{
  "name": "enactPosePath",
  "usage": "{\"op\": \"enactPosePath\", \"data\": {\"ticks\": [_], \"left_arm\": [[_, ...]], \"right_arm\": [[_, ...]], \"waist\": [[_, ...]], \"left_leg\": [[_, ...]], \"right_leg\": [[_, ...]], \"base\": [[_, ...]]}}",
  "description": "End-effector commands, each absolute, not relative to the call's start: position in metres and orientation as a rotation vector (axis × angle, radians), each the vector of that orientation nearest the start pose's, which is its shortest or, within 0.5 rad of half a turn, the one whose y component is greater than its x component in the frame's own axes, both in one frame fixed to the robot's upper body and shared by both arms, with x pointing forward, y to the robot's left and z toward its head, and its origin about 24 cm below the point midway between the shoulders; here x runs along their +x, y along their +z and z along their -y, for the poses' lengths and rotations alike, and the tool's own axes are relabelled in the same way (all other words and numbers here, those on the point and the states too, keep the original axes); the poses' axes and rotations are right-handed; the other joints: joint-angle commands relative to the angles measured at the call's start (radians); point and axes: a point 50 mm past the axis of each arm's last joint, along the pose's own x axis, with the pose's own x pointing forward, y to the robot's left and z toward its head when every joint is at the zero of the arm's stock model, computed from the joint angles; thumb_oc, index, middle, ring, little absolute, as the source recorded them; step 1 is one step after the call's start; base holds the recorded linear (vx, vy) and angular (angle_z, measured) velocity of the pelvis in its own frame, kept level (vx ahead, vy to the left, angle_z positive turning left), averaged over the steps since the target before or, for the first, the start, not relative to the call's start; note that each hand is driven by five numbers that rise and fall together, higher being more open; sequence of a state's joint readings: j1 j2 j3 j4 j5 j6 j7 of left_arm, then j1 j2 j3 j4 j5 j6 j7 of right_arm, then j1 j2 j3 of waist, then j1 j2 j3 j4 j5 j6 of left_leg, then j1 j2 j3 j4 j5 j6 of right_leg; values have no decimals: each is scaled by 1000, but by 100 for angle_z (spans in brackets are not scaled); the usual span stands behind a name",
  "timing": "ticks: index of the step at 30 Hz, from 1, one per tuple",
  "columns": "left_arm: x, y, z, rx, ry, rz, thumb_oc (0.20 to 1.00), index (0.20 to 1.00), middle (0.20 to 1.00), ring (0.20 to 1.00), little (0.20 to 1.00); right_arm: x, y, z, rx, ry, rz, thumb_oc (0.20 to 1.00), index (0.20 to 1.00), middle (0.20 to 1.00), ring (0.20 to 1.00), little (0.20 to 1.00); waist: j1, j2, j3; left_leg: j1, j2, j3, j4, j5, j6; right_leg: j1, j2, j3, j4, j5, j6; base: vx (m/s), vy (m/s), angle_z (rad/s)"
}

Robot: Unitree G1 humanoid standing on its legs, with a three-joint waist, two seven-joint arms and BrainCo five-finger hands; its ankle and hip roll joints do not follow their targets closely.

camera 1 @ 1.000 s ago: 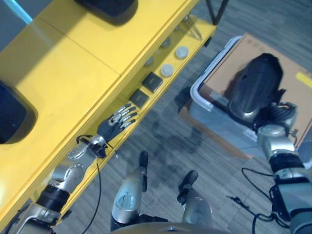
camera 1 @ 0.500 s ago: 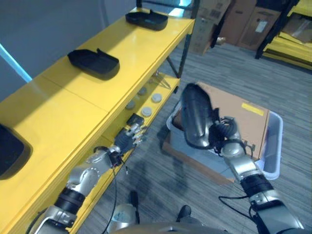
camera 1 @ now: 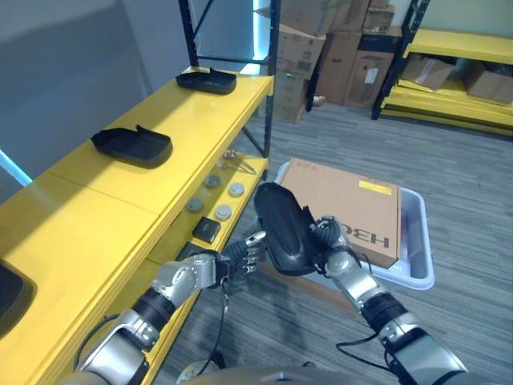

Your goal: Move parts from the plastic box to the shelf.

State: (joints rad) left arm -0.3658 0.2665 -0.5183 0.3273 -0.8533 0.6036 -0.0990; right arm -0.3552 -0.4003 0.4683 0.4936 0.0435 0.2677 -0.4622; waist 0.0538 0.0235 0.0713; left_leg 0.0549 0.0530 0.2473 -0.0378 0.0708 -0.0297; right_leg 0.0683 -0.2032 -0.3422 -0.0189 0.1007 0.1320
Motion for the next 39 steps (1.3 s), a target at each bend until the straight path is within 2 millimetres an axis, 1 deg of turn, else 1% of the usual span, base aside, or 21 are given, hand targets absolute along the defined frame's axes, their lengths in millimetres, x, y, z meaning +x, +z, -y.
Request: {"op": "enactPosePath", "data": {"ticks": [1,3,4,5,7,8,9,11,12,13,15,18,19,22,24,28,31,32,33,34,39], "left_arm": [[281,11,-46,-233,-680,-675,1000,1000,1000,1000,1000],[290,17,-56,-231,-576,-622,1000,1000,1000,1000,1000],[295,20,-65,-229,-527,-581,1000,1000,1000,1000,1000],[298,22,-71,-226,-508,-561,1000,1000,1000,1000,1000],[305,32,-90,-237,-452,-494,1000,1000,1000,1000,1000],[309,41,-104,-249,-412,-442,1000,1000,1000,1000,1000],[311,46,-112,-260,-396,-419,1000,1000,1000,1000,1000],[312,47,-114,-265,-390,-405,1000,1000,1000,1000,1000],[316,61,-130,-309,-357,-332,1000,1000,1000,1000,1000],[317,64,-132,-312,-353,-323,1000,1000,1000,1000,1000],[320,79,-146,-352,-333,-265,1000,1000,1000,1000,1000],[321,85,-151,-356,-322,-247,1000,1000,1000,1000,1000],[321,84,-152,-358,-318,-258,1000,1000,1000,1000,1000],[320,77,-150,-344,-328,-297,1000,1000,1000,1000,1000],[317,62,-137,-319,-377,-377,1000,1000,1000,1000,1000],[312,49,-123,-278,-415,-427,1000,1000,1000,1000,1000],[310,43,-108,-259,-436,-468,1000,1000,1000,1000,1000],[307,38,-99,-252,-452,-500,1000,1000,1000,1000,1000],[307,37,-99,-251,-452,-500,1000,1000,1000,1000,1000],[306,34,-93,-236,-458,-519,1000,1000,1000,1000,1000],[306,32,-88,-210,-463,-531,1000,1000,1000,1000,1000]], "right_arm": [[326,41,158,-626,-124,-126,200,200,200,200,200],[327,45,164,-627,-166,-117,200,200,200,200,200],[327,48,170,-615,-199,-115,200,200,200,200,200],[327,50,173,-608,-216,-112,200,200,200,200,200],[326,57,190,-578,-282,-104,200,200,200,200,200],[325,62,204,-558,-328,-87,200,200,200,200,200],[324,65,211,-548,-350,-79,200,200,200,200,200],[324,66,213,-546,-358,-78,200,200,200,200,200],[323,72,231,-543,-408,-65,200,200,200,200,200],[322,73,233,-542,-413,-65,200,200,200,200,200],[322,76,247,-538,-454,-67,200,200,200,200,200],[323,77,253,-522,-473,-65,200,200,200,200,200],[323,78,253,-508,-474,-62,200,200,200,200,200],[324,78,249,-498,-455,-51,200,200,200,200,200],[327,78,234,-495,-404,-29,200,200,200,200,200],[329,81,219,-483,-350,0,200,200,200,200,200],[333,88,202,-461,-306,41,200,200,200,200,200],[336,96,191,-449,-274,66,200,200,200,200,200],[336,96,191,-450,-272,67,200,200,200,200,200],[337,100,183,-444,-247,79,200,200,200,200,200],[339,103,174,-449,-215,85,200,200,200,200,200]], "waist": [[34,-8,-31],[36,-7,-34],[37,-7,-35],[38,-6,-35],[41,-5,-34],[45,-4,-33],[46,-4,-33],[46,-4,-33],[52,-4,-35],[52,-4,-36],[58,-3,-42],[61,-2,-45],[62,-1,-47],[60,-1,-48],[57,-1,-50],[53,-2,-49],[51,-2,-46],[48,-4,-44],[48,-4,-44],[45,-5,-44],[45,-7,-45]], "left_leg": [[-7,17,-8,46,-69,-7],[-2,17,-8,43,-68,-10],[-1,18,-8,43,-67,-11],[1,18,-8,43,-67,-11],[4,19,-11,42,-66,-13],[7,20,-12,42,-65,-12],[8,19,-13,42,-65,-12],[9,19,-13,42,-65,-12],[10,18,-15,42,-66,-11],[11,18,-15,42,-66,-11],[11,18,-12,41,-64,-13],[10,18,-11,39,-62,-13],[8,17,-11,39,-63,-13],[5,17,-10,40,-64,-12],[6,16,-10,38,-66,-10],[8,16,-8,37,-66,-9],[6,15,-9,38,-65,-9],[7,15,-9,38,-66,-9],[8,15,-9,38,-66,-9],[8,15,-8,38,-67,-9],[10,16,-5,37,-66,-10]], "right_leg": [[11,-18,17,22,-53,65],[15,-18,16,18,-52,68],[17,-17,15,17,-51,68],[19,-17,15,17,-51,67],[24,-17,12,15,-51,65],[29,-17,7,15,-52,64],[32,-17,4,15,-53,62],[32,-17,3,15,-53,62],[37,-17,-4,15,-55,59],[37,-17,-5,15,-55,59],[40,-16,-13,13,-56,57],[41,-15,-18,13,-57,56],[39,-14,-20,14,-58,56],[36,-14,-22,15,-60,55],[35,-12,-20,15,-61,54],[35,-10,-17,13,-60,54],[32,-10,-14,14,-60,55],[33,-9,-13,13,-60,55],[33,-9,-13,13,-60,55],[32,-9,-11,13,-59,56],[33,-9,-11,11,-58,56]], "base": [[0,0,0],[0,0,0],[0,0,0],[0,0,0],[0,0,0],[0,0,0],[17,3,-4],[0,0,0],[0,0,0],[0,0,0],[0,0,0],[1,1,-3],[-6,-2,-3],[-5,-8,-5],[2,-9,-2],[0,0,0],[0,0,0],[0,0,0],[0,0,0],[0,0,0],[0,0,0]]}}
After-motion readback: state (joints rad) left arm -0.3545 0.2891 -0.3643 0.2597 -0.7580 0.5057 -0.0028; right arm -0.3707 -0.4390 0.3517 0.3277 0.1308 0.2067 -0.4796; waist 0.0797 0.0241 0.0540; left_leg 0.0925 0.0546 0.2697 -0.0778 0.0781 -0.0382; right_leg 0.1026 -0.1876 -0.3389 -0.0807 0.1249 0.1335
